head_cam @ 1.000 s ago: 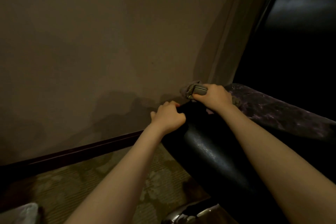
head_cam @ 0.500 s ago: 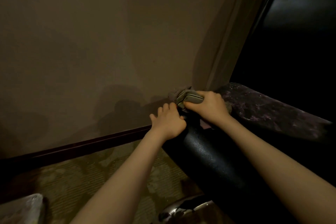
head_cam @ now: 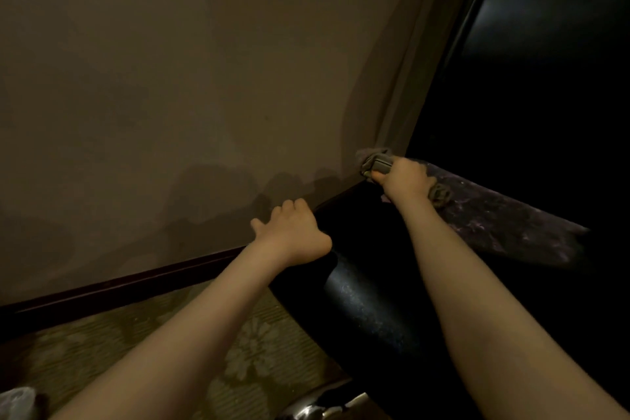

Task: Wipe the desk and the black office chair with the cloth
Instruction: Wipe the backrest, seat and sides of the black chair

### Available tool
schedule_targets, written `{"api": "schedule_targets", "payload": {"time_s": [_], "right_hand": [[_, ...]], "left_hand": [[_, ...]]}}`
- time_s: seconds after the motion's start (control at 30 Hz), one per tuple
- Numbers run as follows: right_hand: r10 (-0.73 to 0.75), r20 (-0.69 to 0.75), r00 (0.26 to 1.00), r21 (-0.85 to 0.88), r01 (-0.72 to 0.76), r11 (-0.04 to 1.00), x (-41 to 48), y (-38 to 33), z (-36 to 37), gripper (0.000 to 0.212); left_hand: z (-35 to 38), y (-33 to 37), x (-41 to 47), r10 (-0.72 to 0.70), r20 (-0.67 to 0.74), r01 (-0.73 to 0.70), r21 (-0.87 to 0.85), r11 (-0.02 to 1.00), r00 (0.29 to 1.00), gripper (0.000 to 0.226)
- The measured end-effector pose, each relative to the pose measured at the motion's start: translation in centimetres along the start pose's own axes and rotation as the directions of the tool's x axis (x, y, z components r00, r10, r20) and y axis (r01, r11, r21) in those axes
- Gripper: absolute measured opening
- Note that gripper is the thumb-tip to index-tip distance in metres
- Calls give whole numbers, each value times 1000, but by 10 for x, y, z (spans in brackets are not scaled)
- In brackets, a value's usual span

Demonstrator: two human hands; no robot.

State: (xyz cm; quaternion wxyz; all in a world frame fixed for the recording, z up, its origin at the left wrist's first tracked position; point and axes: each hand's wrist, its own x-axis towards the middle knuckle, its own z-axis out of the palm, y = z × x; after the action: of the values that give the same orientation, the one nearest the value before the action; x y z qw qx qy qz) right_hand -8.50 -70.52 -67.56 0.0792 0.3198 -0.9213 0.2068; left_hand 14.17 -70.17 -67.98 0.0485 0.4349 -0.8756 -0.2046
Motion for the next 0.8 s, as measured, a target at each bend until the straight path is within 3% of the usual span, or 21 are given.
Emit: {"api": "schedule_targets", "payload": {"time_s": [0.13, 0.2, 0.27, 0.3, 0.43, 0.57, 0.67, 0.8], "right_hand": [[-14, 75, 997, 52, 10, 999, 5, 2, -3, 57], [-75, 132, 988, 66, 67, 996, -1, 5, -10, 62], [-165, 166, 972, 106, 149, 983, -19, 6, -19, 52], [-211, 176, 962, 133, 189, 973, -29, 5, -22, 46], [-340, 175, 924, 200, 305, 931, -74, -19, -26, 41], [-433, 160, 887, 211, 398, 893, -107, -44, -24, 39], [-431, 156, 889, 212, 396, 893, -114, -45, -27, 37], [-369, 156, 917, 164, 344, 925, -91, -26, -28, 41]], "left_hand": [[-19, 10, 10, -28, 122, 16, 100, 995, 992, 55], [-30, 13, 17, -2, 184, -11, 68, 998, 983, 38], [-33, 13, 20, 35, 197, -41, 30, 999, 980, 10], [-30, 11, 22, 40, 184, -42, 7, 999, 982, 9], [-16, 1, 21, 11, 89, 1, -130, 991, 996, 34], [-12, -7, 17, -42, 42, 52, -251, 967, 998, 31], [-10, -10, 14, -48, 54, 62, -294, 954, 997, 47], [-13, -13, 8, -58, 23, 62, -277, 959, 998, 37]]}}
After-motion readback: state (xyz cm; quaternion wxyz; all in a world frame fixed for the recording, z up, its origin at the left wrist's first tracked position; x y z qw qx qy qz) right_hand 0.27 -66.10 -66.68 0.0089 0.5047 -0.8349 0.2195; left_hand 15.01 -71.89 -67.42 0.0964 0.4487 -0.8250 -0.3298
